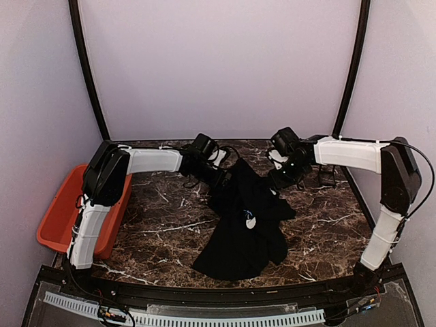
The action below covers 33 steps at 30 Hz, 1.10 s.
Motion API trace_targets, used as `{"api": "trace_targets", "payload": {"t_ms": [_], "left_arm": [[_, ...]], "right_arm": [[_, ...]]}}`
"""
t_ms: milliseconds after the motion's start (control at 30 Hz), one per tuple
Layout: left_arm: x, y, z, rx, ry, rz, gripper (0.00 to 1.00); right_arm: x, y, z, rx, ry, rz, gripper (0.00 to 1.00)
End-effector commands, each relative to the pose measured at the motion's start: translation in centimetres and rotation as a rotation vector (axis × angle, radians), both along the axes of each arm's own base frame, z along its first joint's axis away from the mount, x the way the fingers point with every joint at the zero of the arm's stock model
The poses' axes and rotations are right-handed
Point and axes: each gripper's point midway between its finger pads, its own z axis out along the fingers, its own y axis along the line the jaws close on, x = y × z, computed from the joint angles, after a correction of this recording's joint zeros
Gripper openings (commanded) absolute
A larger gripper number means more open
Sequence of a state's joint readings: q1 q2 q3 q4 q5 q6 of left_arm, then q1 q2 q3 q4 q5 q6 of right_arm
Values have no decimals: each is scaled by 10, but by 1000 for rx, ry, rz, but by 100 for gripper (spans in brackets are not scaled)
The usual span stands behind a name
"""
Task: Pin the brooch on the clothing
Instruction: Flatten out the clothing with brooches at the center of the board.
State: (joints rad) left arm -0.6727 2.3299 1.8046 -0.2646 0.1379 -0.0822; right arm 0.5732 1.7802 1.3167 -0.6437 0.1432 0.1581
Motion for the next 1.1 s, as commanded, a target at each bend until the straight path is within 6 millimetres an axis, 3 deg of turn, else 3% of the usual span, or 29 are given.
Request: {"api": "trace_targets", "payload": {"t_ms": [0,133,333,467,600,667,800,967,1067], "left_arm": [[10,-1,15,2,-14,15,96],[7,4,3,61,2,23,85],[-2,8,-16,93,46,12,90],[-4,7,-21,90,64,3,87],[-5,5,-27,87,85,-4,77],[-5,2,-27,83,90,-8,70],[-4,5,-32,106,95,-3,41],[-3,8,-31,118,89,1,6],[0,9,-26,122,76,10,1]], "right_arm": [[-2,-4,-7,13,36,-23,52],[-11,4,-13,71,78,2,52],[-25,18,-17,202,148,45,52],[-25,22,-11,246,151,52,49],[-24,17,8,258,108,44,51],[-25,9,17,257,90,29,58],[-31,-16,21,220,90,-27,68],[-41,-34,-3,220,151,-63,68],[-44,-34,-22,230,189,-62,69]]}}
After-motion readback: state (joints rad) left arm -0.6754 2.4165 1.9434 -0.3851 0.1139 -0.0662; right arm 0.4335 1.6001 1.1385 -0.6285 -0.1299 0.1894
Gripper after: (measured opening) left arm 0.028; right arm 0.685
